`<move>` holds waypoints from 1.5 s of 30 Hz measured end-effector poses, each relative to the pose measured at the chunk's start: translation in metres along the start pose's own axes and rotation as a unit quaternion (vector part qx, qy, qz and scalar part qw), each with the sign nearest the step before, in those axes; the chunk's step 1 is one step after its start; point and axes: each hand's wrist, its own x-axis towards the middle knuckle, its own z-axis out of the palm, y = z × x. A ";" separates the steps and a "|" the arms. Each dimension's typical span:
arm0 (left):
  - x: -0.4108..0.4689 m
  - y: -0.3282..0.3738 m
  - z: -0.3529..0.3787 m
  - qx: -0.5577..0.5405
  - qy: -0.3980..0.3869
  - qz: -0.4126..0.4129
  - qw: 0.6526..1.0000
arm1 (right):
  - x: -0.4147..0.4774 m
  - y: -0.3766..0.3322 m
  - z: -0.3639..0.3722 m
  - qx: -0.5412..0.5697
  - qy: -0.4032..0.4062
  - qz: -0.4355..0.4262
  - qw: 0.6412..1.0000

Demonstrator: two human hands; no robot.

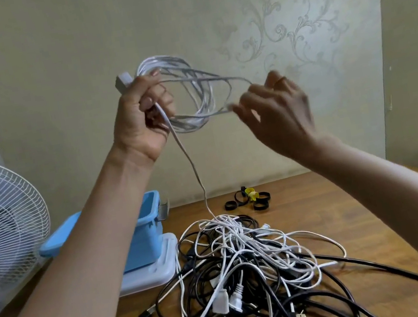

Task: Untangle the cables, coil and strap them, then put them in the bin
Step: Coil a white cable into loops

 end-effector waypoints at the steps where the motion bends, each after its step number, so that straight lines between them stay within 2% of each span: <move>1: -0.002 -0.003 -0.008 0.010 0.018 -0.002 1.000 | -0.010 0.001 0.005 -0.005 0.008 -0.054 0.998; 3: -0.011 -0.016 -0.030 0.024 0.039 -0.017 0.999 | -0.034 0.001 0.012 0.032 -0.025 -0.082 0.996; 6: -0.029 -0.045 -0.061 -0.009 0.016 -0.080 0.997 | -0.062 0.001 0.013 0.135 -0.096 -0.046 0.985; 10: -0.051 -0.074 -0.088 -0.066 -0.006 -0.154 0.986 | -0.100 -0.005 0.015 0.262 -0.225 -0.057 0.937; 11: -0.057 -0.079 -0.093 -0.075 -0.012 -0.168 0.983 | -0.107 -0.008 0.015 0.299 -0.248 -0.038 0.921; 13: -0.070 -0.087 -0.098 -0.091 -0.029 -0.203 0.975 | -0.113 -0.014 0.010 0.382 -0.268 0.077 0.881; 14: -0.074 -0.091 -0.102 -0.098 -0.036 -0.219 0.970 | -0.113 -0.018 0.007 0.428 -0.270 0.160 0.848; 16: -0.079 -0.099 -0.106 -0.124 -0.056 -0.252 0.958 | -0.112 -0.029 0.000 0.489 -0.232 0.273 0.796; 17: -0.082 -0.102 -0.105 -0.146 -0.077 -0.255 0.953 | -0.111 -0.035 -0.001 0.470 -0.196 0.280 0.814; 19: -0.087 -0.103 -0.101 -0.163 -0.091 -0.242 0.952 | -0.109 -0.046 0.003 0.347 -0.132 0.239 0.897; 20: -0.089 -0.101 -0.098 -0.162 -0.095 -0.239 0.953 | -0.108 -0.049 0.006 0.310 -0.106 0.214 0.920; 21: -0.091 -0.101 -0.095 -0.170 -0.113 -0.243 0.948 | -0.108 -0.048 0.012 0.313 -0.101 0.210 0.921; 22: -0.093 -0.101 -0.092 -0.179 -0.125 -0.248 0.944 | -0.106 -0.048 0.016 0.353 -0.124 0.246 0.894; 23: -0.096 -0.100 -0.087 -0.186 -0.135 -0.252 0.940 | -0.100 -0.048 0.017 0.418 -0.171 0.315 0.835; 24: -0.097 -0.099 -0.084 -0.192 -0.137 -0.253 0.938 | -0.093 -0.048 0.017 0.498 -0.240 0.384 0.740; 25: -0.097 -0.098 -0.083 -0.195 -0.131 -0.255 0.938 | -0.088 -0.048 0.016 0.580 -0.306 0.419 0.628; 26: -0.098 -0.097 -0.084 -0.189 -0.119 -0.256 0.941 | -0.087 -0.047 0.016 0.642 -0.346 0.428 0.534; 29: -0.095 -0.096 -0.094 -0.154 -0.113 -0.278 0.942 | -0.090 -0.045 0.019 0.773 -0.313 0.423 0.354; 31: -0.097 -0.095 -0.100 -0.146 -0.114 -0.294 0.938 | -0.094 -0.041 0.022 0.845 -0.281 0.407 0.204; 32: -0.098 -0.096 -0.102 -0.142 -0.120 -0.291 0.939 | -0.094 -0.041 0.022 0.864 -0.270 0.400 0.144; 33: -0.098 -0.098 -0.105 -0.146 -0.134 -0.291 0.936 | -0.094 -0.041 0.022 0.872 -0.263 0.396 0.112; 34: -0.097 -0.101 -0.106 -0.162 -0.149 -0.300 0.928 | -0.092 -0.042 0.022 0.867 -0.270 0.404 0.111; 35: -0.095 -0.105 -0.105 -0.188 -0.175 -0.311 0.915 | -0.089 -0.043 0.022 0.850 -0.284 0.422 0.139; 37: -0.091 -0.105 -0.101 -0.173 -0.166 -0.336 0.911 | -0.083 -0.045 0.026 0.775 -0.321 0.480 0.258; 39: -0.090 -0.111 -0.098 -0.108 -0.080 -0.325 0.936 | -0.079 -0.046 0.029 0.667 -0.356 0.524 0.392; 40: -0.091 -0.114 -0.095 -0.082 -0.056 -0.318 0.943 | -0.079 -0.046 0.033 0.627 -0.364 0.526 0.443; 41: -0.093 -0.121 -0.098 -0.070 -0.035 -0.321 0.944 | -0.080 -0.044 0.037 0.602 -0.370 0.525 0.475; 42: -0.092 -0.129 -0.101 -0.083 -0.026 -0.329 0.940 | -0.082 -0.042 0.041 0.586 -0.378 0.525 0.488; 45: -0.092 -0.146 -0.106 -0.171 -0.033 -0.345 0.922 | -0.093 -0.037 0.047 0.560 -0.407 0.534 0.486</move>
